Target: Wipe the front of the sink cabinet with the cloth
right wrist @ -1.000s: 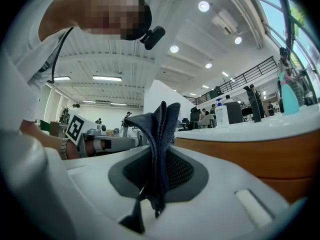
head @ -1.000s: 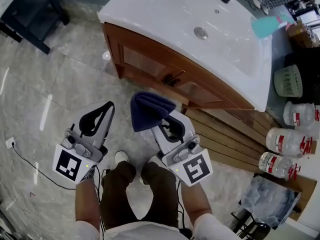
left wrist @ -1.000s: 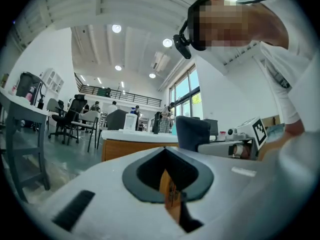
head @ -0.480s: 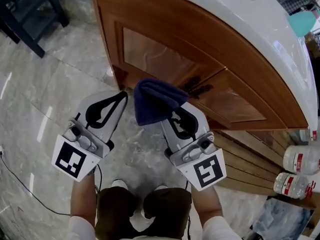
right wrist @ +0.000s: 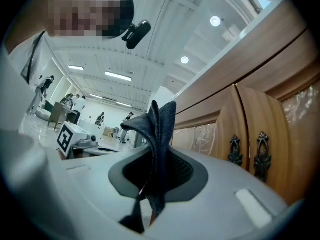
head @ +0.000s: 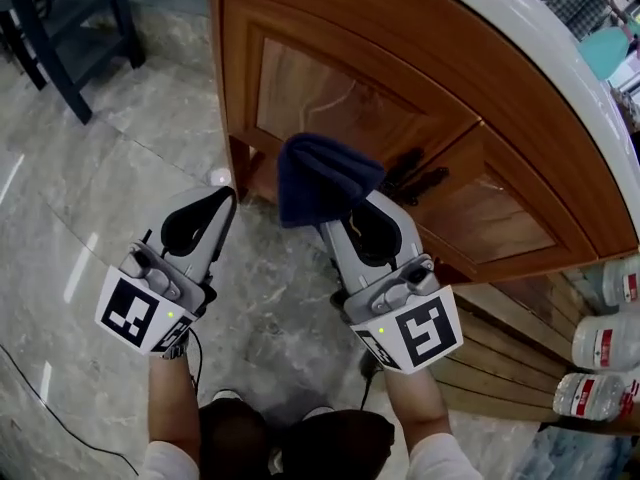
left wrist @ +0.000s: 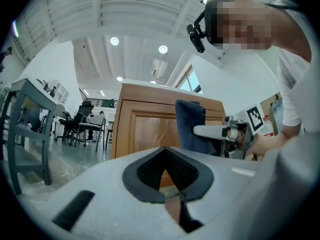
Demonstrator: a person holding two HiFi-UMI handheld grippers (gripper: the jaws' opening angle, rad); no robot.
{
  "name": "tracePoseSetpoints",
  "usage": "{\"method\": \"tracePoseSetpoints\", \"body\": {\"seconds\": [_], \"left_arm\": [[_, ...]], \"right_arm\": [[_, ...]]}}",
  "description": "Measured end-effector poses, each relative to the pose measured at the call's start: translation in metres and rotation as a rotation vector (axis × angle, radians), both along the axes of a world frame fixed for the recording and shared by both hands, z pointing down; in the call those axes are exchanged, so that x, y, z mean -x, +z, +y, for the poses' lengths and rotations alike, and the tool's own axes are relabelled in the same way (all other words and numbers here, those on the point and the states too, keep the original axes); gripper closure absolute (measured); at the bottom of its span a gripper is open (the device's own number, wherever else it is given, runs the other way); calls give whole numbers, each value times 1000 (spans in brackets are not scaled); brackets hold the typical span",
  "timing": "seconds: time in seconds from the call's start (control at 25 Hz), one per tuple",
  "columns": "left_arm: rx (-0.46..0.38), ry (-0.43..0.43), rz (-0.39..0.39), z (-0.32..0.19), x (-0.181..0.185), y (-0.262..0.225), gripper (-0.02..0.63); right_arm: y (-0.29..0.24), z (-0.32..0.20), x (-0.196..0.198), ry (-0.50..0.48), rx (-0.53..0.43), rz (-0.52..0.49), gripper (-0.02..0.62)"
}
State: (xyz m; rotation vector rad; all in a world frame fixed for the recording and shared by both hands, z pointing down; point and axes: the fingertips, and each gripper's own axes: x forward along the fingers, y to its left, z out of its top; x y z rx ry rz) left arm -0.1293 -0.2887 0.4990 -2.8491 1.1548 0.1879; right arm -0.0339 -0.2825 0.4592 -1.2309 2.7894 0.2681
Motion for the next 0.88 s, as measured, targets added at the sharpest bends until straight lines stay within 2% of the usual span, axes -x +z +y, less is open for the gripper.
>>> {"method": "tracePoseSetpoints", "body": {"seconds": [0.24,0.44,0.6,0.88], "left_arm": [[46,30,-3,23,8,-2,603],[27,66,-5,46,-4,-9,603],[-3,97,8,60,-13,-18,603],[-2,110,52,69,-15,-20,603]], "right_arm": [[-28,-19,21,9,-10,-18,540],[-77,-37,55,15,-66,10,540],[-115,-60,81,-3,-49,-45,540],[-132,-105,100,112,-1,-47,540]]}}
